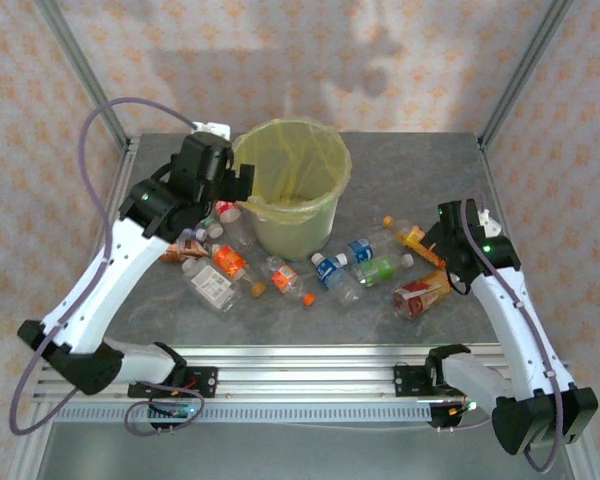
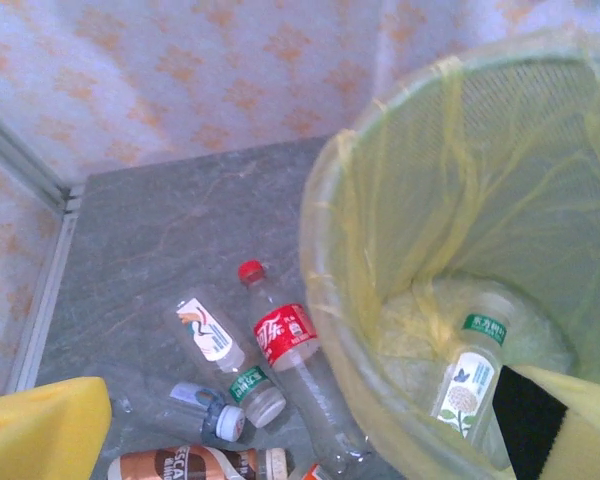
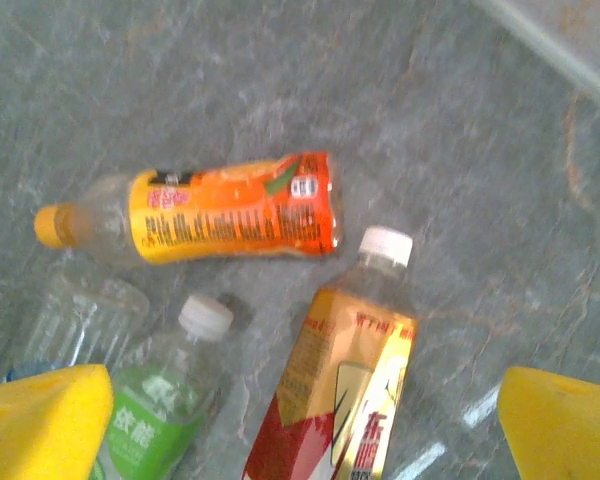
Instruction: Put the plastic bottles in the bin
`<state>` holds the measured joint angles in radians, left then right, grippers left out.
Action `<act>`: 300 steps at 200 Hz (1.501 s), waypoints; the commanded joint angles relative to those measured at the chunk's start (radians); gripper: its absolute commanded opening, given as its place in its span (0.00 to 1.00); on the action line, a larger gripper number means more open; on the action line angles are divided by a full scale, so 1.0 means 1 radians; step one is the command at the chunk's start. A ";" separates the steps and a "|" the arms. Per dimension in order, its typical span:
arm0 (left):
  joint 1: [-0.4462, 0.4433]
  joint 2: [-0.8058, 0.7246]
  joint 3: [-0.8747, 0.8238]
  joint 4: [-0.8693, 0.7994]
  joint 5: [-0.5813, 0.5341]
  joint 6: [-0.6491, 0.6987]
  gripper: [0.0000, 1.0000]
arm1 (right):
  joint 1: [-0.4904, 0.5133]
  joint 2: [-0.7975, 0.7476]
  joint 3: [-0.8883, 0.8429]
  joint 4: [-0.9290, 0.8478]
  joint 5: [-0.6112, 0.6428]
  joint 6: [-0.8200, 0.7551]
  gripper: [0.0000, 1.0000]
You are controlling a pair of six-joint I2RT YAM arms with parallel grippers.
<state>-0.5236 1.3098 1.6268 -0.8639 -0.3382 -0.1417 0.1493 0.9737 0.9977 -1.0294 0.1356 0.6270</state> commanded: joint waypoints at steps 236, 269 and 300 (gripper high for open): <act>0.010 -0.195 -0.305 0.328 -0.126 -0.064 1.00 | 0.013 0.034 -0.412 0.301 -0.270 0.224 0.94; 0.011 -0.192 -0.303 0.327 -0.119 -0.065 1.00 | 0.013 0.055 -0.430 0.309 -0.250 0.227 0.92; 0.014 -0.183 -0.298 0.321 -0.114 -0.070 1.00 | 0.013 0.080 -0.451 0.337 -0.248 0.238 0.91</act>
<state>-0.5209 1.1175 1.3205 -0.5484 -0.4313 -0.1879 0.1566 1.0340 0.5701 -0.7174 -0.1390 0.8444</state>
